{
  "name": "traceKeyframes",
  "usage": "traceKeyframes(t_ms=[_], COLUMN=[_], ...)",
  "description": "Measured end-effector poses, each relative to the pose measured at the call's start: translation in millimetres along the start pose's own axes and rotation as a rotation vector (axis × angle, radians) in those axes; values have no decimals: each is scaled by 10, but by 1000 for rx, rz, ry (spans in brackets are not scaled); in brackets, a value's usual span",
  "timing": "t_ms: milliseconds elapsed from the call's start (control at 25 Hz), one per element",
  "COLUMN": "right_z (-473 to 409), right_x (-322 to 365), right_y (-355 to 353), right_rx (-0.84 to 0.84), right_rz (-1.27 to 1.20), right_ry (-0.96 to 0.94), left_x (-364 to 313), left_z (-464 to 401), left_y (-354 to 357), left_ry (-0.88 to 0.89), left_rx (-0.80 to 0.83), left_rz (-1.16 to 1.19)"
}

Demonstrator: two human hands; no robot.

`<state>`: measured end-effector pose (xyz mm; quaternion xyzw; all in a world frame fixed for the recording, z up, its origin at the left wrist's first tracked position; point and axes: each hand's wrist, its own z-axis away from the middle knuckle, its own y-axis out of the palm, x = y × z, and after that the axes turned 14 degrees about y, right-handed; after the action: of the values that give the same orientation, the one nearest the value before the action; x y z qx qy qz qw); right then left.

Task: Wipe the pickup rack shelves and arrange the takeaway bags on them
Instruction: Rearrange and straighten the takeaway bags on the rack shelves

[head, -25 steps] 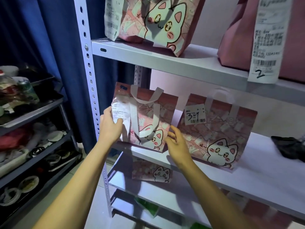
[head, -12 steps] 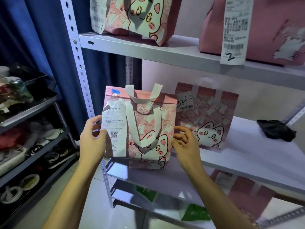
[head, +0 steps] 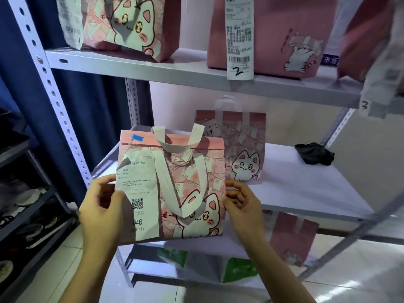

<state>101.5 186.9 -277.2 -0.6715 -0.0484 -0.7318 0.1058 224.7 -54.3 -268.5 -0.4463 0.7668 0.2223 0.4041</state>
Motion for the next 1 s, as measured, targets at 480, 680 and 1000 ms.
traceKeyframes(t_ms=[480, 680, 1000], right_z=[65, -81, -665], right_x=[-88, -59, -54], right_y=[-1585, -2336, -3362], right_rx=[-457, -542, -577], right_rz=[-40, -77, -121], right_ry=[-32, -32, -57], left_x=[-458, -712, -970], left_z=[657, 860, 1111], left_y=[1406, 2139, 3275], left_ry=[-9, 76, 79], left_rx=[395, 515, 576], left_rz=[231, 224, 165])
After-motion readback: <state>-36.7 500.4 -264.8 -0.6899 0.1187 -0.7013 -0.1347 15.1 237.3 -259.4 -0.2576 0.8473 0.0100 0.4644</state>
